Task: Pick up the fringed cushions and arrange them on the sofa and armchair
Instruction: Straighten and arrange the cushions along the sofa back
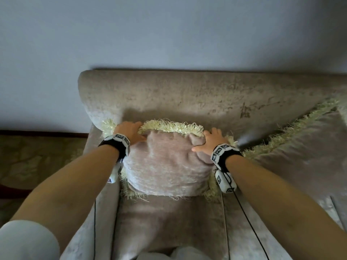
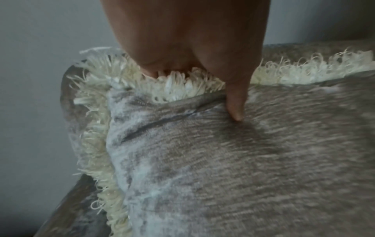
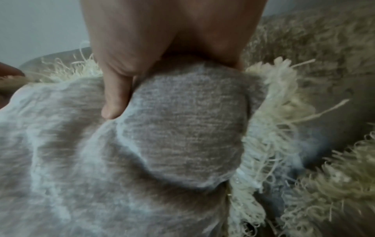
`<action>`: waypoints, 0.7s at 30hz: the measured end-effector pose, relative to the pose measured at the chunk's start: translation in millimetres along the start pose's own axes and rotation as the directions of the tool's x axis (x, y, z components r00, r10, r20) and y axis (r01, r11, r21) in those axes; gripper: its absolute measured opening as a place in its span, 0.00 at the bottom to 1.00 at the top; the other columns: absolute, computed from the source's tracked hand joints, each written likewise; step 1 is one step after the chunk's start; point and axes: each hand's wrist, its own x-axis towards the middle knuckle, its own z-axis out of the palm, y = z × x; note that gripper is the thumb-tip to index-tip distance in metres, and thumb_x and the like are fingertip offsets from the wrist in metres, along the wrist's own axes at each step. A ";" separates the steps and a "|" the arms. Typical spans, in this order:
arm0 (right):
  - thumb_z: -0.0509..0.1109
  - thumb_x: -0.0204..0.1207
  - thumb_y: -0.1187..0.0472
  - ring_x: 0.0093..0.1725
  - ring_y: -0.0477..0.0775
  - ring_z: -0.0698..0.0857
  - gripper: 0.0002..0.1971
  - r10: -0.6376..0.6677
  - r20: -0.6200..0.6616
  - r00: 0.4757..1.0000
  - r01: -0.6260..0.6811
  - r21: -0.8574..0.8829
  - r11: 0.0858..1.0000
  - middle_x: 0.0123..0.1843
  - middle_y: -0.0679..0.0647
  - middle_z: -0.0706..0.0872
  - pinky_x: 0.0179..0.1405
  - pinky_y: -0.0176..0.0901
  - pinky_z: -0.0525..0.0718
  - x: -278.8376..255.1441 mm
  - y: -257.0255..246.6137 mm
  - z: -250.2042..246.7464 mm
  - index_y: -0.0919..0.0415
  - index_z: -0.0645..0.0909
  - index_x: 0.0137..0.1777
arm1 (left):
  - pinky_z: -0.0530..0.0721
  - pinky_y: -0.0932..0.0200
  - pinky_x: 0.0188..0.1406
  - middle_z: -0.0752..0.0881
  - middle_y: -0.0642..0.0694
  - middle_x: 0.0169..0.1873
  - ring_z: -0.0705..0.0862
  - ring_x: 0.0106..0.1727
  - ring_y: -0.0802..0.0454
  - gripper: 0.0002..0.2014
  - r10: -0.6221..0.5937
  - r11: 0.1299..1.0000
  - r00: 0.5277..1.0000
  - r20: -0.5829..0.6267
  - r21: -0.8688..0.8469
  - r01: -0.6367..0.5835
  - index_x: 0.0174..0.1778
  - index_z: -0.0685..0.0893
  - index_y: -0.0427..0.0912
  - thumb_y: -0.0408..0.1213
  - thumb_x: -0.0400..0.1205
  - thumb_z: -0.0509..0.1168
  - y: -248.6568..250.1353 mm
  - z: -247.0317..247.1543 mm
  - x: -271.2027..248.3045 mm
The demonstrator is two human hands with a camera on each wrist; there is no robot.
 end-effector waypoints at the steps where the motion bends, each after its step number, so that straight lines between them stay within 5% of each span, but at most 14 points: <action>1: 0.73 0.67 0.32 0.79 0.64 0.65 0.43 0.000 -0.003 1.000 0.000 -0.002 1.000 0.76 0.60 0.69 0.75 0.66 0.64 1.4 2.5 -4.1 0.55 0.66 0.76 | 0.82 0.51 0.53 0.85 0.43 0.54 0.84 0.55 0.43 0.30 0.002 1.000 1.000 -0.026 -0.004 -0.002 0.69 0.76 0.46 0.66 0.81 0.58 0.4 -0.9 0.2; 7: 0.72 0.68 0.38 0.56 0.59 0.84 0.31 0.001 0.008 1.000 0.000 -0.105 0.994 0.50 0.50 0.84 0.74 0.67 0.64 7.3 -1.5 -3.9 0.53 0.70 0.65 | 0.76 0.42 0.66 0.84 0.41 0.56 0.81 0.59 0.42 0.34 -0.081 0.995 0.995 -0.060 -0.065 0.077 0.66 0.78 0.45 0.70 0.81 0.47 6.0 9.5 0.6; 10: 0.69 0.74 0.38 0.53 0.58 0.86 0.21 -0.017 0.012 1.000 0.019 -0.179 0.984 0.45 0.49 0.86 0.75 0.65 0.63 8.0 -11.1 -15.1 0.54 0.77 0.55 | 0.75 0.41 0.68 0.84 0.41 0.55 0.82 0.59 0.41 0.33 -0.085 0.995 0.992 -0.097 -0.068 0.078 0.64 0.79 0.44 0.68 0.82 0.48 0.2 2.0 -2.3; 14: 0.71 0.72 0.33 0.55 0.58 0.85 0.22 -0.008 -0.028 1.000 0.001 -0.230 0.973 0.43 0.50 0.84 0.74 0.61 0.68 10.1 -21.9 -43.6 0.53 0.77 0.40 | 0.70 0.43 0.69 0.84 0.40 0.54 0.80 0.60 0.41 0.31 -0.171 0.975 0.968 -0.182 -0.174 0.140 0.60 0.80 0.42 0.67 0.81 0.53 -10.0 -6.9 -6.5; 18: 0.75 0.68 0.35 0.69 0.63 0.77 0.36 0.053 -0.049 0.997 -0.062 -0.200 0.978 0.66 0.59 0.79 0.71 0.67 0.70 8.7 -15.7 -34.1 0.57 0.72 0.68 | 0.63 0.41 0.75 0.79 0.41 0.67 0.72 0.72 0.40 0.30 -0.240 0.935 0.941 -0.240 -0.317 0.157 0.68 0.79 0.50 0.68 0.79 0.59 -8.2 11.7 -16.7; 21: 0.77 0.66 0.39 0.75 0.65 0.67 0.41 0.068 -0.138 0.988 -0.094 -0.193 0.977 0.73 0.61 0.68 0.72 0.71 0.67 1.9 -13.5 -22.2 0.53 0.63 0.75 | 0.56 0.35 0.80 0.67 0.46 0.79 0.60 0.81 0.43 0.33 -0.218 0.925 0.942 -0.257 -0.363 0.115 0.78 0.69 0.55 0.60 0.78 0.67 -3.1 18.6 -24.6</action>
